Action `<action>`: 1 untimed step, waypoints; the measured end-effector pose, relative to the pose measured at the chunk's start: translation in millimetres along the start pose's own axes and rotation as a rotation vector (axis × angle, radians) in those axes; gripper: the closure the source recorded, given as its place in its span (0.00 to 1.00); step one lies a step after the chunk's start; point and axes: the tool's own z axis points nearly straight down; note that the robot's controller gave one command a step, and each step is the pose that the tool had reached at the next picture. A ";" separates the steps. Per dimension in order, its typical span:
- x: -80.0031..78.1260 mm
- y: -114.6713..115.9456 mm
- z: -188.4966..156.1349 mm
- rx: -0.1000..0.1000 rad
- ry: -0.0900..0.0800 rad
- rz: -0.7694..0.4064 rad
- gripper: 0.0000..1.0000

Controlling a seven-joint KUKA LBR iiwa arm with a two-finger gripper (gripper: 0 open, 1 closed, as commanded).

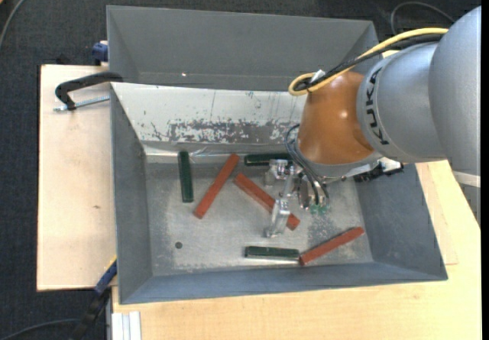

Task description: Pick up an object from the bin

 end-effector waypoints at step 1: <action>-2.5 -1.8 -4.7 0.001 -0.008 0.002 1.00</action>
Offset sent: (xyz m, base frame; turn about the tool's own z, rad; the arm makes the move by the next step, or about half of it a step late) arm 0.0000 0.0000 0.0000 0.0000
